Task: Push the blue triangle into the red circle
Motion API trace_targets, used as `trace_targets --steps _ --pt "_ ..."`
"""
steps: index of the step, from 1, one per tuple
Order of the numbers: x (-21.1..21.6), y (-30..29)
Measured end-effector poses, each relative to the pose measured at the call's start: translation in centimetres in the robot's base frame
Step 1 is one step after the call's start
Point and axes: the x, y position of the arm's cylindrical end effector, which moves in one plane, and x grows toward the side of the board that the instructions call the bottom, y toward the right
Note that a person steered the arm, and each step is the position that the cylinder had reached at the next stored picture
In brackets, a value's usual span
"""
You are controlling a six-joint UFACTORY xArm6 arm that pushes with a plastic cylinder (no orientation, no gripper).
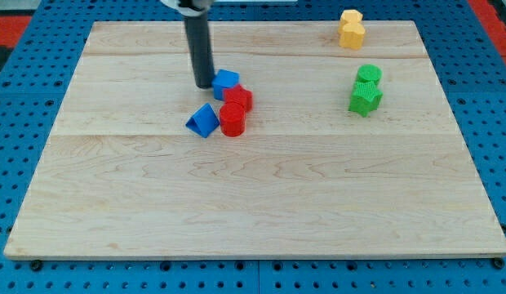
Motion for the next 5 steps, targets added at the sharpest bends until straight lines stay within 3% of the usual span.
trace_targets --steps 1,2,3,4,5 --pt "5.2 -1.6" --pt "3.5 -2.4" --pt "5.4 -6.7" --pt "14.4 -7.8" --pt "14.7 -2.9"
